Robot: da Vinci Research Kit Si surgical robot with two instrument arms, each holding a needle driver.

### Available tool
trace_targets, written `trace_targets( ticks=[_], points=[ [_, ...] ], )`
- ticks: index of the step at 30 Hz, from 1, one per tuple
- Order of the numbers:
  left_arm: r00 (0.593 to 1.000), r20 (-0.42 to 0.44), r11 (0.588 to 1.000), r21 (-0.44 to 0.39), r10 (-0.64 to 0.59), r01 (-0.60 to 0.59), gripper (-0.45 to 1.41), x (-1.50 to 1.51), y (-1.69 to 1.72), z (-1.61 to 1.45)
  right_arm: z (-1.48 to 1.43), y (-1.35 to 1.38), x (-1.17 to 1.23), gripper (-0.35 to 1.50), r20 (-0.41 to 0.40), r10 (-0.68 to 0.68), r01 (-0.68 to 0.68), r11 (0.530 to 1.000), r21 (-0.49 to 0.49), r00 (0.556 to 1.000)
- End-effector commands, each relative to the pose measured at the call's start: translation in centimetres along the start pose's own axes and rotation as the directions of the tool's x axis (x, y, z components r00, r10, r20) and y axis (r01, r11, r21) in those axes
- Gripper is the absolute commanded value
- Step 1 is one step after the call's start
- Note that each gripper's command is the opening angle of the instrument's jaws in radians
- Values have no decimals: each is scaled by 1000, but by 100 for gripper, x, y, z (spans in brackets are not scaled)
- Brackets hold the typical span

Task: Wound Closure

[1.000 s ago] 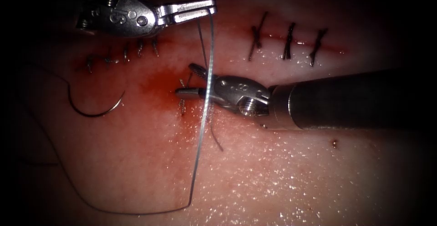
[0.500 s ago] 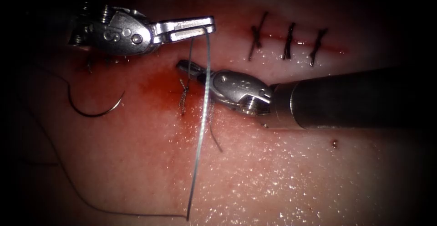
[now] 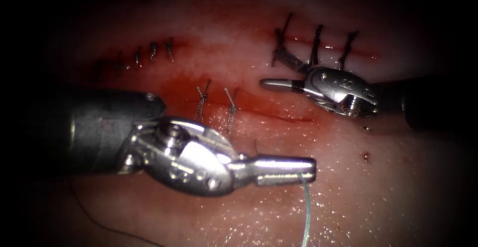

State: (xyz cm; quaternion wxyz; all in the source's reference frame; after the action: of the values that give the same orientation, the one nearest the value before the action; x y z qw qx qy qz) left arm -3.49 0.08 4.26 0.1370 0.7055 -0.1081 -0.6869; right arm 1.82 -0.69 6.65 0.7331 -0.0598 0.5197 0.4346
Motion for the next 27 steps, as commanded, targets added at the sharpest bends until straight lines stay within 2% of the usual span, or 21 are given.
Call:
trace_targets(
  ticks=[1,5,7,10,13,14,15,16,17,20,21,22,24,27],
  points=[
    [1000,8,1000,-4,22,-22,-45,-3,8,16,-3,9,-4,131,2,-10,10,1000,-24,1000],
    [989,129,997,-33,76,-72,-45,-10,23,60,-14,23,0,135,12,-11,12,998,-65,1000],
    [985,148,996,-46,86,-81,-45,-16,32,75,-17,26,2,135,12,-8,9,997,-73,1000],
    [984,148,993,-72,101,-92,-45,-21,47,89,-19,28,5,135,12,-5,5,997,-76,1000],
    [988,99,988,-113,120,-109,-45,-26,77,115,-19,29,7,133,14,-2,3,997,-72,1000],
    [990,85,987,-118,115,-105,-22,-27,83,119,-19,29,8,133,13,-2,3,998,-69,1000],
    [995,66,990,-125,73,-64,36,-28,92,126,-18,29,8,133,13,-2,2,998,-69,1000],
    [997,59,991,-129,45,-37,62,-29,97,130,-18,29,8,133,10,-1,2,998,-67,1000],
    [998,54,991,-134,23,-16,76,-30,102,134,-18,29,8,133,10,-2,2,998,-64,1000],
    [996,36,985,-152,-78,83,108,-31,117,139,-18,29,8,133,9,-2,2,998,-58,1000],
    [988,33,976,-155,-150,153,128,-30,119,138,-18,29,7,133,9,-2,3,998,-64,1000],
    [972,68,963,-133,-226,233,140,-29,117,134,-18,27,5,126,17,-4,5,998,-63,1000],
    [951,118,950,-91,-287,298,140,-26,114,123,-19,26,3,116,55,-95,98,994,-55,994],
    [944,114,942,-94,-311,322,140,-21,111,103,-20,24,2,106,92,-258,262,964,-36,962]
  ],
)
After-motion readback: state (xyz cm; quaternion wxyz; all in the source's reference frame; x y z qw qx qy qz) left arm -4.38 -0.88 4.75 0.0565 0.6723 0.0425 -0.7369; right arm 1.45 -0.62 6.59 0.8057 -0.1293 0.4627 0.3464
